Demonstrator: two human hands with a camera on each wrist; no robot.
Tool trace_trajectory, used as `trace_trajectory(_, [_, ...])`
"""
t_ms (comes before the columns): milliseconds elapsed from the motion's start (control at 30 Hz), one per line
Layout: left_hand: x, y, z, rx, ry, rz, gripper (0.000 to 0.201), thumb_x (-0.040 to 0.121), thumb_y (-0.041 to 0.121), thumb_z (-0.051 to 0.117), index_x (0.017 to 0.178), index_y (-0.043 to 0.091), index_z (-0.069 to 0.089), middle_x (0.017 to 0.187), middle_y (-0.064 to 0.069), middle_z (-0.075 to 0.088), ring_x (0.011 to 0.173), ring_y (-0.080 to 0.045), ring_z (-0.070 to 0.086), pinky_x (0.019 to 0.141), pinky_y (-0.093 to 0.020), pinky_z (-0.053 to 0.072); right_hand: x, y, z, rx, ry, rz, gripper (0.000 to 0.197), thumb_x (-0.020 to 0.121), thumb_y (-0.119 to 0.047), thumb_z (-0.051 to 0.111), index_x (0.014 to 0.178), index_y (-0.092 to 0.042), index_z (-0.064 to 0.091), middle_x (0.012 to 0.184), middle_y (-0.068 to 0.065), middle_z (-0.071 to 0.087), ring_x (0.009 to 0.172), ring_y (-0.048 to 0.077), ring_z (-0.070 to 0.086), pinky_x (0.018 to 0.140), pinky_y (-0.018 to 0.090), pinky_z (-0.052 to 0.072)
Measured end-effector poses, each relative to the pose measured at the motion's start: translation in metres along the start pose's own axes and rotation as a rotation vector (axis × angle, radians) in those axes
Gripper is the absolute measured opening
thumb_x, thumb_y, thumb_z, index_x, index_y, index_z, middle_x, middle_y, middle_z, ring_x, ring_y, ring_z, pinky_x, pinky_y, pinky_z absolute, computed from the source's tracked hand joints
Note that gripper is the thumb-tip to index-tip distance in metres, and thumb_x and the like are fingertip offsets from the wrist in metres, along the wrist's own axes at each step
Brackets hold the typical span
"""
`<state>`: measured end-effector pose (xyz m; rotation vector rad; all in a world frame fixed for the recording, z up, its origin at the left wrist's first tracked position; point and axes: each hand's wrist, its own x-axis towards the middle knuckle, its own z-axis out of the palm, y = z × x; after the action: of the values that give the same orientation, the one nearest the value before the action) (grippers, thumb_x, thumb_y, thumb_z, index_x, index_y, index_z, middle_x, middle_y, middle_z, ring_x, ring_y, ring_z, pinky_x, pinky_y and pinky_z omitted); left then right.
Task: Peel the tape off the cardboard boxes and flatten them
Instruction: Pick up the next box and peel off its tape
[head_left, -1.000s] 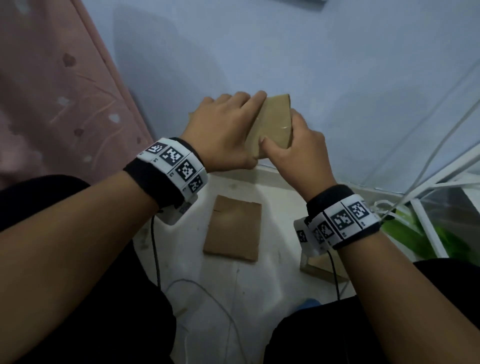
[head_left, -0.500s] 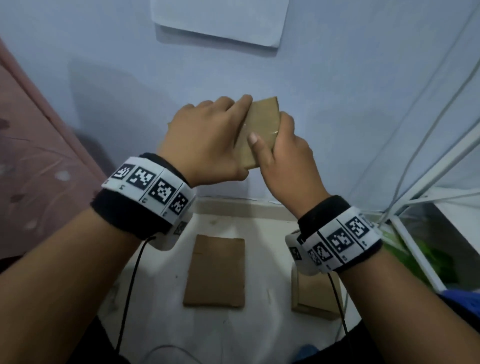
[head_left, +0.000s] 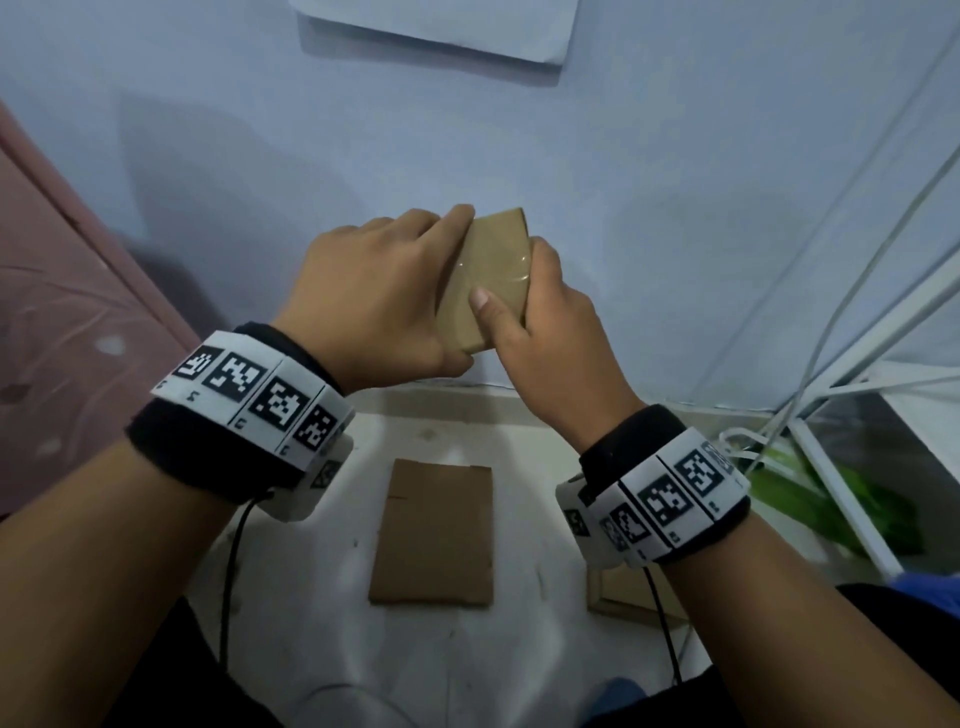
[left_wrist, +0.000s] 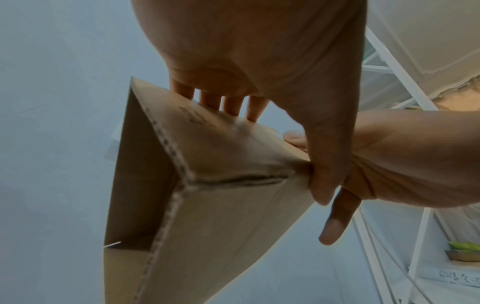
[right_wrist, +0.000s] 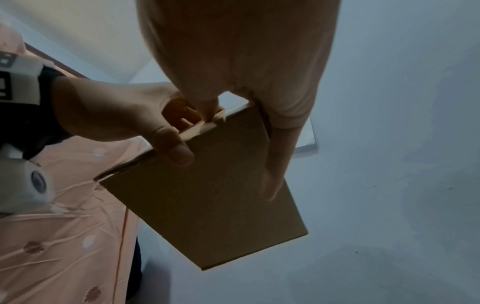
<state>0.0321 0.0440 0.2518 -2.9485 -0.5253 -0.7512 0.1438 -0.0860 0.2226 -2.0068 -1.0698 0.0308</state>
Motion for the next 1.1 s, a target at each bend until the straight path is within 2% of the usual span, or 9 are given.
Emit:
trace_trajectory(133, [-0.003,-0.004,-0.001,-0.014,0.003,-0.013,0.091,0.061,0.057,0.063,0.142,0.019,0.045,0.112,-0.003,0.066,0.091,-0.034,0.065,0.067,-0.036,0.05,-0.003,-0.008,0.001,-0.003,-0.036,0.021,0.061,0.089,-0.04,0.063,0.141,-0.018,0.038,0.108,-0.001,0.066,0.093,0.02,0.066,0.077,0.042,0.058])
trace_trajectory(233, [-0.007,-0.005,-0.002,0.005,-0.016,-0.012,0.089,0.059,0.056,0.066,0.138,0.019,0.046,0.106,-0.001,0.065,0.088,-0.033,0.065,0.063,-0.034,0.047,-0.003,-0.009,-0.001,0.012,-0.043,0.039,0.046,0.085,-0.035,0.065,0.126,-0.021,0.049,0.095,-0.005,0.066,0.082,0.015,0.066,0.066,0.033,0.056])
trace_trajectory(300, [-0.01,-0.003,-0.002,0.01,-0.034,-0.006,0.09,0.058,0.058,0.066,0.137,0.019,0.046,0.103,0.0,0.065,0.086,-0.031,0.066,0.061,-0.033,0.047,-0.004,-0.008,-0.004,-0.001,-0.063,0.053,0.043,0.084,-0.033,0.066,0.123,-0.022,0.052,0.092,-0.006,0.065,0.077,0.012,0.064,0.061,0.026,0.05])
trace_trajectory(367, [-0.013,-0.003,-0.001,0.02,-0.049,-0.004,0.092,0.058,0.061,0.066,0.138,0.019,0.046,0.103,0.001,0.066,0.086,-0.03,0.066,0.06,-0.031,0.045,-0.004,-0.007,-0.004,-0.015,-0.088,0.061,0.047,0.082,-0.034,0.066,0.126,-0.022,0.052,0.093,-0.005,0.065,0.079,0.012,0.064,0.062,0.025,0.05])
trace_trajectory(500, [-0.017,-0.004,-0.002,0.046,-0.082,0.004,0.095,0.058,0.063,0.066,0.139,0.02,0.045,0.106,0.001,0.066,0.088,-0.029,0.067,0.061,-0.033,0.048,-0.007,-0.005,-0.006,-0.013,-0.139,0.062,0.052,0.08,-0.041,0.063,0.128,-0.025,0.051,0.097,-0.002,0.066,0.085,0.018,0.066,0.069,0.033,0.055])
trace_trajectory(667, [-0.02,-0.007,-0.006,0.073,-0.129,0.02,0.096,0.054,0.065,0.062,0.138,0.022,0.045,0.105,0.004,0.066,0.086,-0.028,0.067,0.063,-0.037,0.053,-0.012,-0.003,-0.01,0.012,-0.199,0.067,0.049,0.084,-0.04,0.076,0.125,-0.027,0.054,0.098,-0.01,0.067,0.085,0.004,0.066,0.068,0.022,0.055])
trace_trajectory(800, [-0.022,-0.007,-0.008,0.094,-0.173,0.011,0.09,0.053,0.065,0.062,0.131,0.022,0.048,0.098,0.004,0.064,0.08,-0.026,0.066,0.06,-0.036,0.052,-0.014,-0.004,-0.006,0.015,-0.198,0.073,0.044,0.084,-0.038,0.076,0.121,-0.026,0.056,0.096,-0.011,0.067,0.081,0.001,0.065,0.062,0.014,0.051])
trace_trajectory(933, [-0.023,-0.007,-0.007,0.112,-0.21,0.009,0.088,0.051,0.066,0.061,0.126,0.022,0.05,0.094,0.005,0.063,0.077,-0.026,0.066,0.06,-0.035,0.051,-0.014,-0.003,-0.003,-0.006,-0.201,0.072,0.038,0.083,-0.037,0.075,0.114,-0.022,0.057,0.093,-0.007,0.066,0.081,0.009,0.065,0.067,0.025,0.053])
trace_trajectory(1100, [-0.026,-0.008,-0.004,0.134,-0.245,0.01,0.089,0.05,0.067,0.064,0.125,0.022,0.051,0.092,0.005,0.063,0.075,-0.024,0.065,0.06,-0.035,0.051,-0.013,0.0,0.002,-0.061,-0.219,0.072,0.043,0.082,-0.041,0.073,0.115,-0.022,0.055,0.095,-0.004,0.066,0.086,0.016,0.066,0.073,0.037,0.058])
